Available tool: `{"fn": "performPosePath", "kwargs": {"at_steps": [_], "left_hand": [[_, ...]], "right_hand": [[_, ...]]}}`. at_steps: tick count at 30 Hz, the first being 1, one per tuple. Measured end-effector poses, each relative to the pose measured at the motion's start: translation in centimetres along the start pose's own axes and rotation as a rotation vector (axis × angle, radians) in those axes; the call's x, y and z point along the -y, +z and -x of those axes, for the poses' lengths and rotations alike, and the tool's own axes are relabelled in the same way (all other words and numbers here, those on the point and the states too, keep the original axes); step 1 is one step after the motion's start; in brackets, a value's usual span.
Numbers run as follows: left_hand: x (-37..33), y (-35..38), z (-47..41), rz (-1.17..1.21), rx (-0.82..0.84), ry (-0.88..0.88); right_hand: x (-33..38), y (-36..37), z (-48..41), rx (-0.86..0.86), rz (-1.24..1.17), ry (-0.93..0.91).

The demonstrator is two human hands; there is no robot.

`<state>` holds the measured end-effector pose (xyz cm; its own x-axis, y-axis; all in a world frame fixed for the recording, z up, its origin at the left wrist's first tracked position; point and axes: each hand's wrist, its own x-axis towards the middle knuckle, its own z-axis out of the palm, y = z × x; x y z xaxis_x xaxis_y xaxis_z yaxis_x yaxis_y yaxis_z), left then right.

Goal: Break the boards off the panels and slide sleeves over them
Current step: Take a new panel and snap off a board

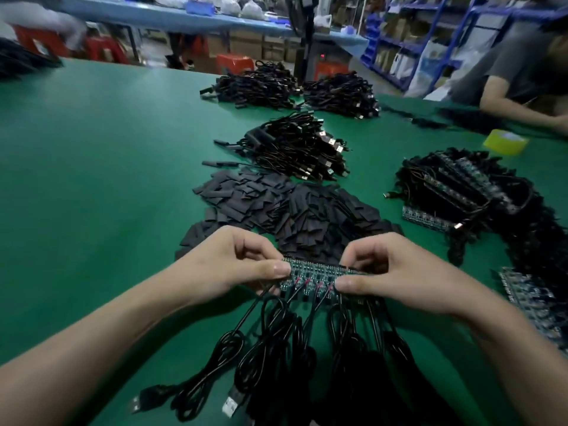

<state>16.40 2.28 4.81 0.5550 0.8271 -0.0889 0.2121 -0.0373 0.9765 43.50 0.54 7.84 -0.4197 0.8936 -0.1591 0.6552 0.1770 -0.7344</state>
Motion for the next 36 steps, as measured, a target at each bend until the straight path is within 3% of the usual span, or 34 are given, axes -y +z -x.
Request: {"fn": "performPosePath", "kwargs": {"at_steps": [4,7,16,29,32,36], "left_hand": [[0.1,0.9,0.1,0.034,-0.071,0.052],[1.0,1.3,0.5,0.079,-0.139,0.062],[2.0,1.5,0.4,0.191,-0.154,-0.007],[1.7,1.9,0.2,0.477,-0.080,-0.079],[1.7,1.6,0.2,0.464,-0.136,-0.040],[1.6,1.1,0.1,0.277,-0.348,0.140]], "right_hand": [[2.7,0.9,-1.3,-0.074,0.225,-0.113],[3.2,3.0,-2.4,-0.107,0.258,-0.121],[1.0,4.9,-2.8,-0.156,-0.012,-0.089],[0.4,4.5,-3.1,0.078,-0.571,-0.095],[0.8,4.1,-3.0,0.113,-0.459,-0.047],[1.5,4.8,-2.5,-0.145,0.059,-0.132]]}}
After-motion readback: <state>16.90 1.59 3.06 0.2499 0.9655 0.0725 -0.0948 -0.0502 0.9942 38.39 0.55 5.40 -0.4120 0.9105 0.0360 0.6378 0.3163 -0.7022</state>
